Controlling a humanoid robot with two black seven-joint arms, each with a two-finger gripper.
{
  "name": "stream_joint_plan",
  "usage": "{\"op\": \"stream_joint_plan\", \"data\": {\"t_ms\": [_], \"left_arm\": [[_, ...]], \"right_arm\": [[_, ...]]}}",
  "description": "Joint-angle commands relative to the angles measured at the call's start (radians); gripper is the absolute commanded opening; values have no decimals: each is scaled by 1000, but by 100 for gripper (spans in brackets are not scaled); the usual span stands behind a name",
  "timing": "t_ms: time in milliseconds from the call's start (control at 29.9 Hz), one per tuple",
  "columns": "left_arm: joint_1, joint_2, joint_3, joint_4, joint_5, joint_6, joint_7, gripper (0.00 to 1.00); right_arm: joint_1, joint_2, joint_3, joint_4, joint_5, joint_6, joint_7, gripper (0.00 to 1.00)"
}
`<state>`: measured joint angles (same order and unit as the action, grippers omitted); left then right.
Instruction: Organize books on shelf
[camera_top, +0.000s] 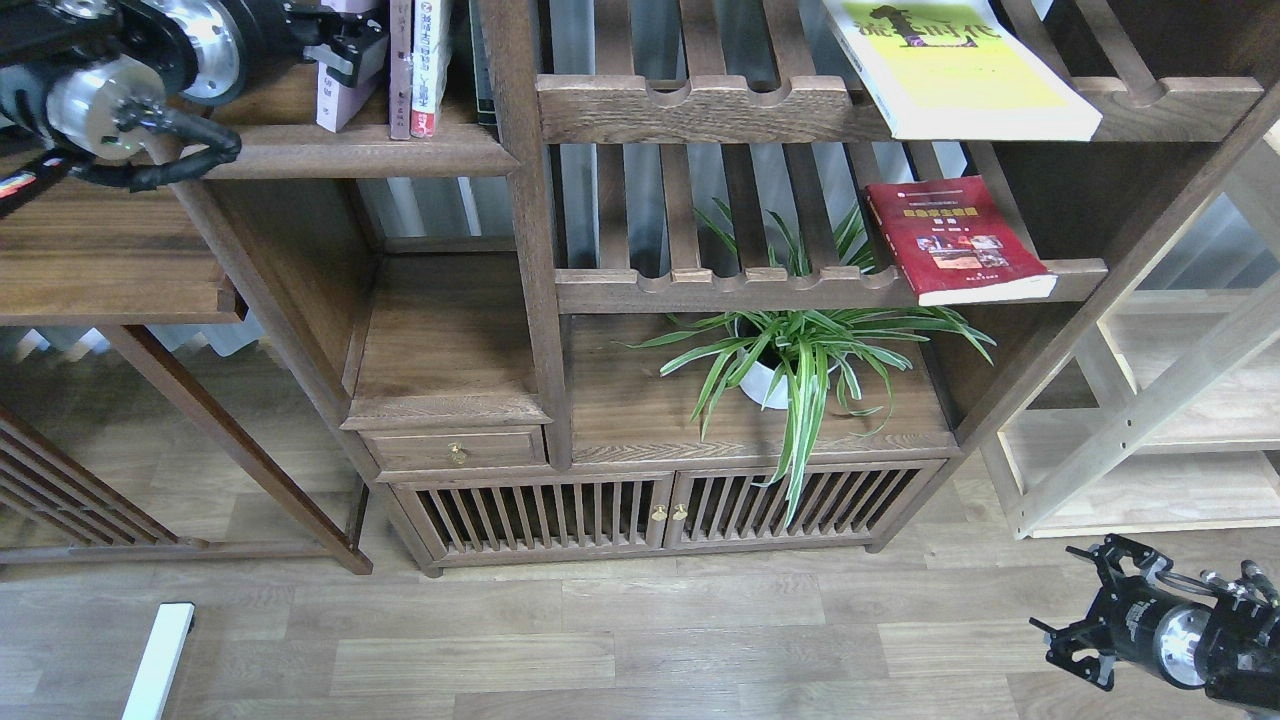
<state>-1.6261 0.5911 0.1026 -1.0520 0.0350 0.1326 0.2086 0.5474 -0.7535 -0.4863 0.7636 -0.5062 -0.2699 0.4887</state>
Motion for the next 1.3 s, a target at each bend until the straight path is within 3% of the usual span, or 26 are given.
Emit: {"op": "stream_joint_plan", "data": {"t_ms": [0,502,836,1271], "left_arm": [[0,32,-3,-40,0,-33,0,75],[-3,124,-3,-198,2,-42,0,76],[-9,259,-1,-316,5,-47,8,77],[3,429,15,-447,11,-136,5,78]], "right_arm": [[-3,-1,0,0,0,0,0,93],[-18,-4,-2,0,0,0,0,93],[-29,-4,-2,0,0,0,0,93],[-32,-4,-2,0,0,0,0,93]]}}
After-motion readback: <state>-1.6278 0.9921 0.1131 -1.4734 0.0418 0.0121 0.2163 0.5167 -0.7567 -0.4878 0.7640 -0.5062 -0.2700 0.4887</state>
